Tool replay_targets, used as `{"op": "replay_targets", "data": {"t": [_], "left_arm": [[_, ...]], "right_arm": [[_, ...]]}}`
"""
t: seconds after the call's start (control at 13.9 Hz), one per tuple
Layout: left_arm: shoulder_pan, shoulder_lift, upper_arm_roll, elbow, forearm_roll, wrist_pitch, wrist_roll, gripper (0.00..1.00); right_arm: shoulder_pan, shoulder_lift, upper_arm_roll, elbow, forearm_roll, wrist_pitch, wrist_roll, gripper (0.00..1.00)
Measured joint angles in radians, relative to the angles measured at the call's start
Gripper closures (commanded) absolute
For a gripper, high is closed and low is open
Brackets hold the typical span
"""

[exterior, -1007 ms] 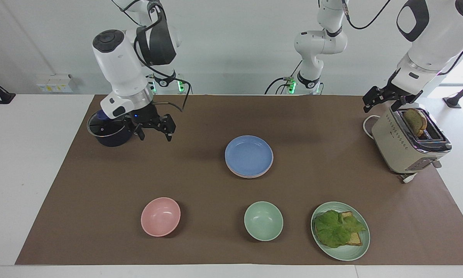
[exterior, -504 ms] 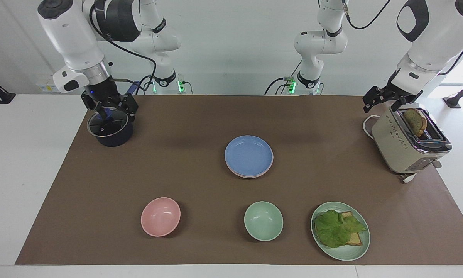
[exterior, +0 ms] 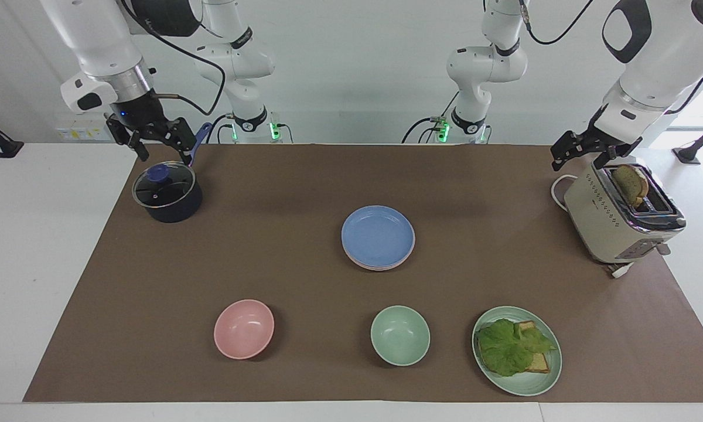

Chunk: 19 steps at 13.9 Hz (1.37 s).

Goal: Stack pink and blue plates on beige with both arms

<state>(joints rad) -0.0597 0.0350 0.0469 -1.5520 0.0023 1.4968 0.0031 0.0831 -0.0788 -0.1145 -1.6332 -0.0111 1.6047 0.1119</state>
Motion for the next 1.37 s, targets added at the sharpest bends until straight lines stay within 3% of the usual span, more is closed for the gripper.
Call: {"op": "replay_targets", "data": {"t": [0.29,1.37], "left_arm": [[0.000,0.000,0.000,0.000,0.000,0.000,0.000,0.00],[0.000,0.000,0.000,0.000,0.000,0.000,0.000,0.00]], "right_arm": [[0.001,-0.019,0.004,0.082,-0.025,-0.104,0.000,0.00],[0.003,-0.033,0.014,0.046,-0.025,-0.116,-0.041,0.00]]}}
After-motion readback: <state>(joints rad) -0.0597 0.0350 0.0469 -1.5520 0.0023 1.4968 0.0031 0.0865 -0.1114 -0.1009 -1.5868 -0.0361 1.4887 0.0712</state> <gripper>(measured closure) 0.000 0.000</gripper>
